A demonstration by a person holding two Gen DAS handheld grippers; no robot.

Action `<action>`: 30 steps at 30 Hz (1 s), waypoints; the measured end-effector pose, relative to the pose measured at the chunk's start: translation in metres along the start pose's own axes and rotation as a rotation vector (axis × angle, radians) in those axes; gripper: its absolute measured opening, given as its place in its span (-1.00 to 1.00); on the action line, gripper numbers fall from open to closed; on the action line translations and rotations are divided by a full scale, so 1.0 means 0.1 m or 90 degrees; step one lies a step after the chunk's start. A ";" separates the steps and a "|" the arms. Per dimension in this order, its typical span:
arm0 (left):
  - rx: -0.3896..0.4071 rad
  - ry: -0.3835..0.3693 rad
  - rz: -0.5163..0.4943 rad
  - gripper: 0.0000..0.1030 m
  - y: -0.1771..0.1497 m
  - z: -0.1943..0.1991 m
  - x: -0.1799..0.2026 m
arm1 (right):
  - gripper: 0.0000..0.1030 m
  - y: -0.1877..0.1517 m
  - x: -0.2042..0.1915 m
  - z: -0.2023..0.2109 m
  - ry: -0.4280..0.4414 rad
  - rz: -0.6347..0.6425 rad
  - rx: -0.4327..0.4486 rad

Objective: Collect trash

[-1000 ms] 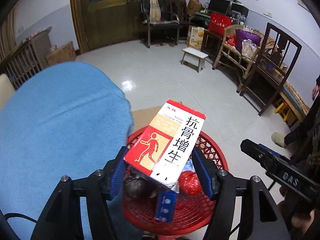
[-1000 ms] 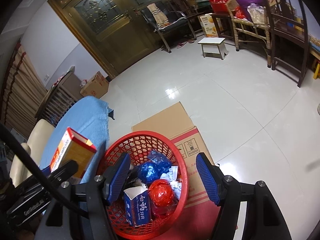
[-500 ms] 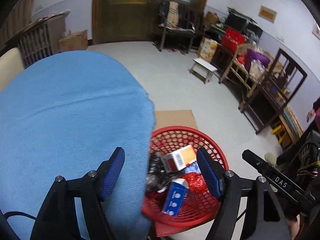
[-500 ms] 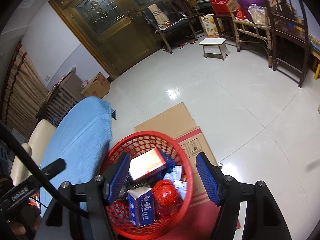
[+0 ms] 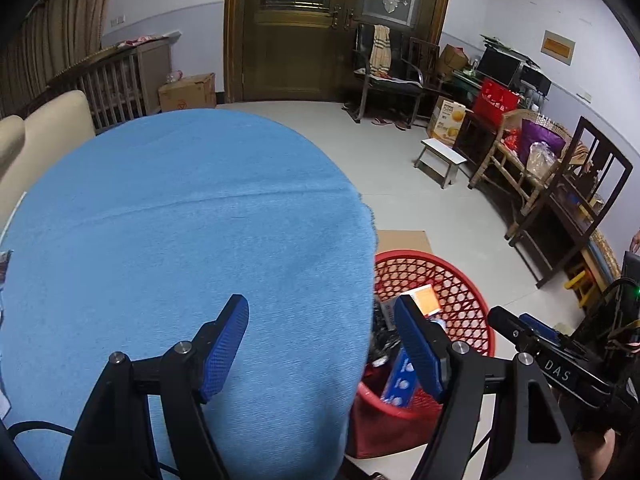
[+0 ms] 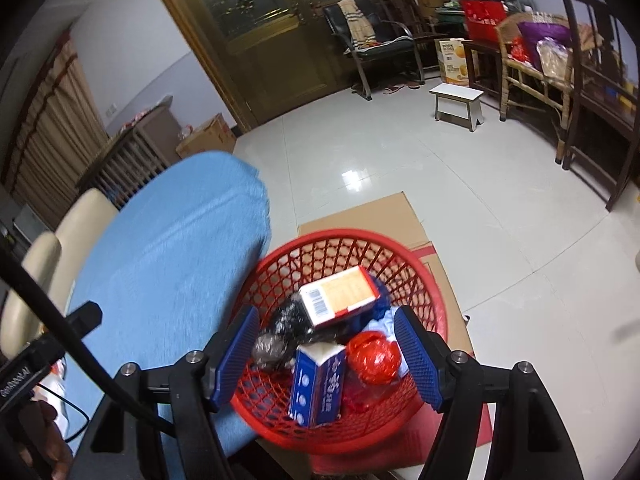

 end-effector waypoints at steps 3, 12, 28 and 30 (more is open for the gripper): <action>0.009 0.018 -0.006 0.49 -0.01 0.05 -0.09 | 0.45 -0.08 -0.10 0.03 -0.011 0.017 -0.004; 0.024 0.034 0.009 0.76 -0.05 0.21 -0.35 | 0.53 -0.28 -0.38 0.11 -0.035 0.091 -0.011; 0.041 0.041 -0.025 0.77 -0.05 0.27 -0.30 | 0.58 -0.45 -0.34 0.16 -0.059 0.111 -0.011; 0.036 0.053 -0.032 0.77 -0.07 0.26 -0.31 | 0.59 -0.45 -0.33 0.16 -0.058 0.110 -0.010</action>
Point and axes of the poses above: each gripper's, at about its wrist camera, not at the fingertips, and z roughly against the way its jaws point, x to its right, y to its top, the point moved 9 cm from there along -z, roughly the way its jaws point, and after that the axes turned 15 degrees about x, right-handed, at the moved point
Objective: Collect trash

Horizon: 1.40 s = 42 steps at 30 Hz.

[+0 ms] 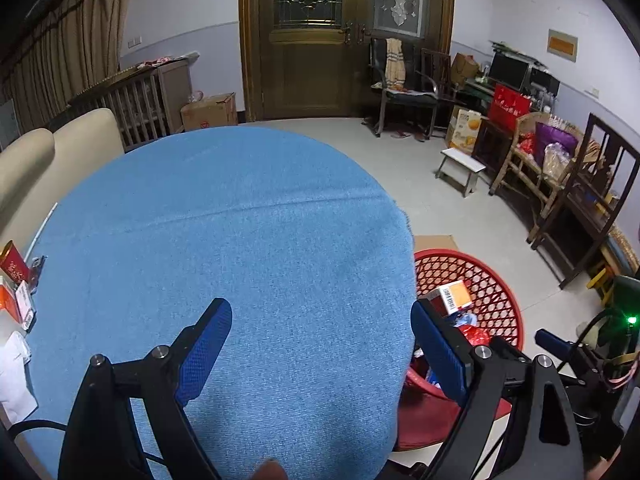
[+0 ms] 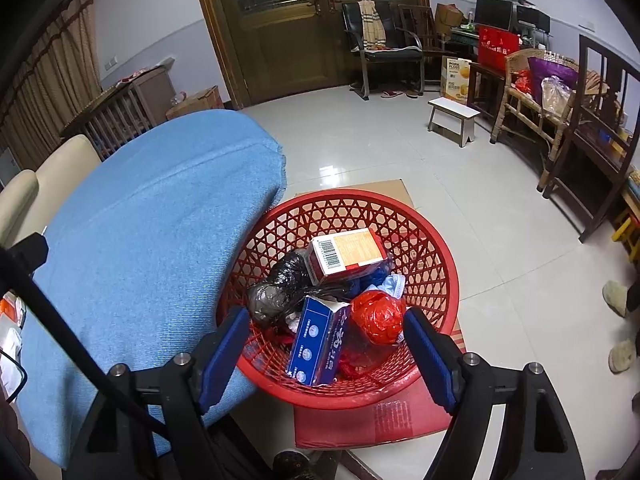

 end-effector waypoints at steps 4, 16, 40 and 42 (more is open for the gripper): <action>-0.004 0.003 -0.006 0.77 -0.04 0.00 0.00 | 0.59 0.00 0.02 0.01 -0.004 0.003 0.007; -0.011 0.011 -0.005 0.77 -0.11 0.00 -0.05 | 0.59 0.04 -0.11 0.07 0.011 0.028 0.037; -0.019 0.008 -0.014 0.77 -0.16 0.01 -0.02 | 0.60 0.04 -0.12 0.09 0.012 0.027 0.046; -0.018 0.009 -0.015 0.77 -0.16 0.01 -0.02 | 0.60 0.04 -0.12 0.08 0.012 0.027 0.045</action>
Point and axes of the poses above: each gripper's, at about its wrist camera, not at the fingertips, and z roughly against the way its jaws point, x to its right, y to its top, the point moved 9 cm from there along -z, roughly the way its jaws point, and after that the axes turned 15 degrees about x, right-handed, at the moved point
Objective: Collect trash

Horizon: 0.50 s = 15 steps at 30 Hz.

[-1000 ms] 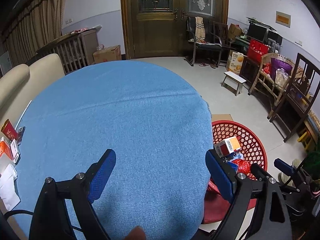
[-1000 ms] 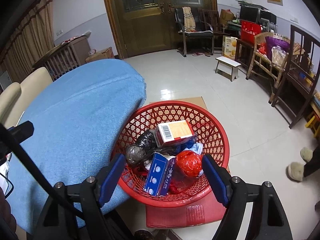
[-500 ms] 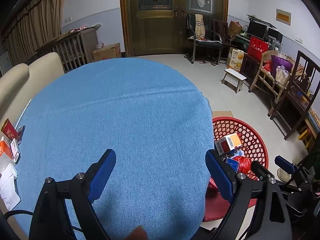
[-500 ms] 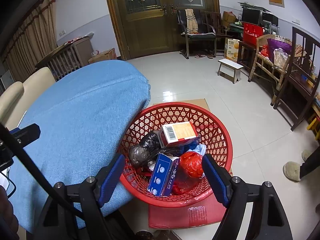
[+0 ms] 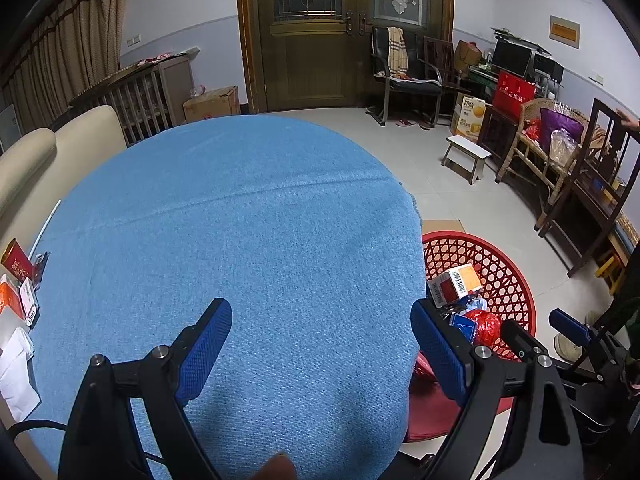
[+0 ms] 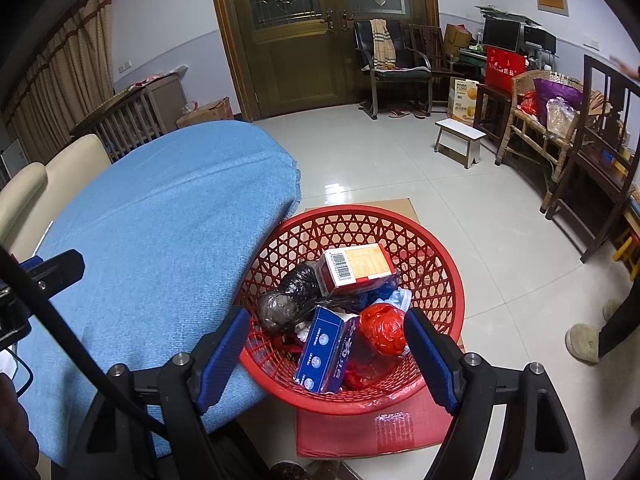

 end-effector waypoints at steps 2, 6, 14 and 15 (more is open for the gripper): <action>0.000 -0.001 -0.001 0.77 0.00 0.00 0.00 | 0.60 -0.01 0.00 0.00 0.000 0.000 -0.001; 0.001 -0.002 -0.004 0.77 0.00 0.00 0.01 | 0.60 -0.01 0.00 0.00 -0.001 0.000 0.001; 0.001 -0.004 -0.008 0.77 0.00 0.00 0.04 | 0.60 0.00 0.01 0.01 -0.005 -0.002 0.003; 0.001 -0.006 -0.008 0.77 -0.01 0.00 0.04 | 0.60 0.01 0.01 0.02 -0.005 -0.001 0.003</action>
Point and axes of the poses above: each gripper's, at about its wrist camera, not at the fingertips, and z roughly against the way its jaws point, x to its right, y to its top, the point moved 9 cm from there along -z, roughly the way its jaws point, and after that the axes turned 15 degrees about x, right-handed, at the moved point
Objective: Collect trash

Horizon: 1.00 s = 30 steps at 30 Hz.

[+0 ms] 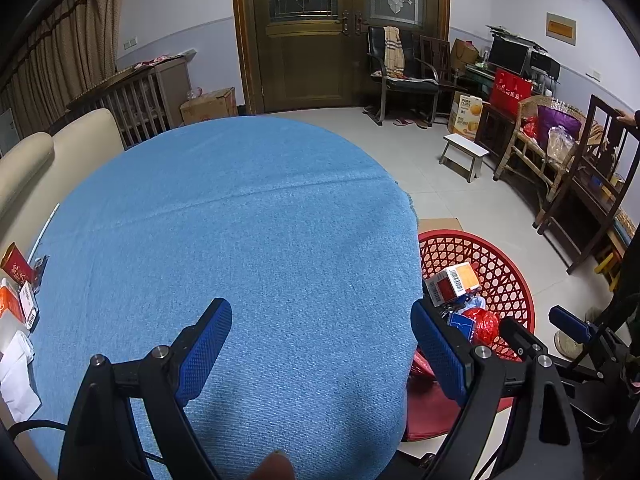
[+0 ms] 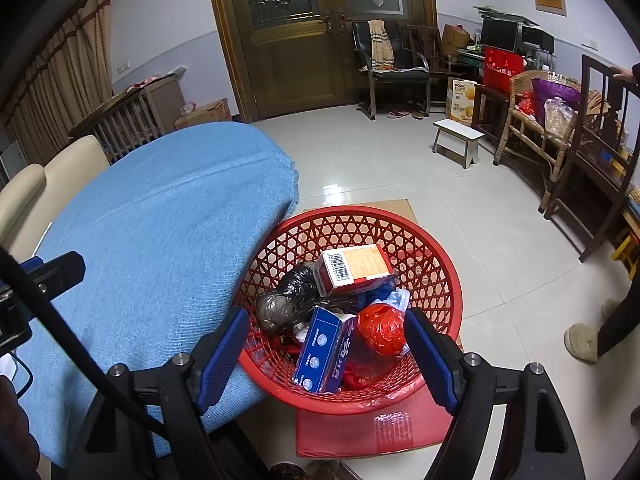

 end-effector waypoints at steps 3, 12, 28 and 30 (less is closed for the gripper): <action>0.000 -0.002 -0.002 0.77 0.00 0.00 0.01 | 0.60 0.00 0.00 0.00 0.000 0.000 0.000; -0.002 -0.003 -0.005 0.77 0.00 0.00 0.02 | 0.60 -0.01 0.01 0.01 -0.002 -0.001 -0.001; -0.002 -0.004 -0.005 0.77 -0.01 0.00 0.03 | 0.60 -0.01 0.01 0.02 -0.003 -0.002 0.000; -0.002 -0.005 -0.007 0.77 -0.01 0.00 0.03 | 0.60 -0.01 0.01 0.02 -0.005 -0.003 0.002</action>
Point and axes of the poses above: each gripper's, at about its wrist camera, not at the fingertips, and z roughly against the way its jaws point, x to its right, y to its top, the point moved 9 cm from there along -z, roughly the way its jaws point, and after that the axes turned 15 degrees about x, right-handed, at the moved point
